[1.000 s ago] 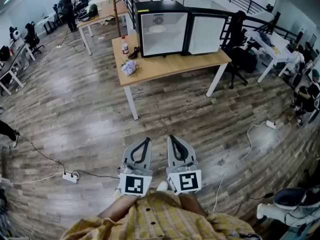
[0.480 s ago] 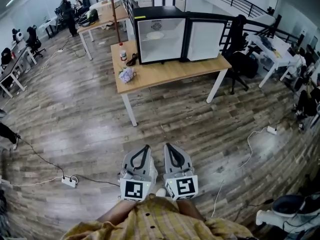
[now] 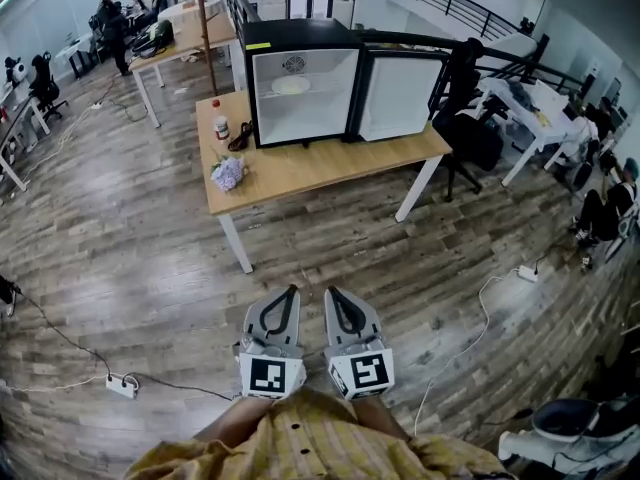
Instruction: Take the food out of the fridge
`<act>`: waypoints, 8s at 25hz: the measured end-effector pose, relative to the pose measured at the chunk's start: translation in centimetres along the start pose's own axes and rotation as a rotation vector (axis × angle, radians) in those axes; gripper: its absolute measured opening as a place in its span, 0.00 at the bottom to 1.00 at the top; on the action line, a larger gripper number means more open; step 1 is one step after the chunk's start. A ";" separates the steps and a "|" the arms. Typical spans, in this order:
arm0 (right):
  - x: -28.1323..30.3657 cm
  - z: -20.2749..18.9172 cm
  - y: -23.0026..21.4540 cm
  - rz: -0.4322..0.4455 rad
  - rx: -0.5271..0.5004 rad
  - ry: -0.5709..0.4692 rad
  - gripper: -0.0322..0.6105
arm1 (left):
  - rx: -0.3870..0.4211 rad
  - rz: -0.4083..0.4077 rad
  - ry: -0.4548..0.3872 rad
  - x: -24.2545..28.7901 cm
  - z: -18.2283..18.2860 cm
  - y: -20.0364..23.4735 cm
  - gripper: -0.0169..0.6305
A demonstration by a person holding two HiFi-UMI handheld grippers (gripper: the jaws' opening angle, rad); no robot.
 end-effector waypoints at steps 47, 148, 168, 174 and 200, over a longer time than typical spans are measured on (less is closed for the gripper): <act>35.5 8.1 -20.9 0.147 -0.025 0.022 0.06 | 0.069 0.163 0.063 37.6 -4.2 14.9 0.04; 49.2 8.3 -27.5 0.081 -0.057 0.062 0.06 | 1.166 -0.131 0.528 60.5 -19.9 24.5 0.05; 47.1 7.8 -26.3 0.106 -0.044 0.065 0.06 | 1.194 -0.047 0.498 54.3 -13.5 22.7 0.05; 46.8 7.8 -26.2 0.116 -0.041 0.061 0.06 | 1.161 -0.036 0.479 52.2 -11.8 21.5 0.05; 46.7 7.1 -26.6 0.112 -0.052 0.068 0.06 | 1.147 -0.043 0.450 48.5 -10.1 18.2 0.05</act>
Point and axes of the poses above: the fingertips, and each gripper's own axes: x forward along the fingers, y to its left, z out of its top, the point moved 6 cm from there along -x, backward along the fingers, and after that the axes turned 14 degrees about x, right-handed, at the moved point
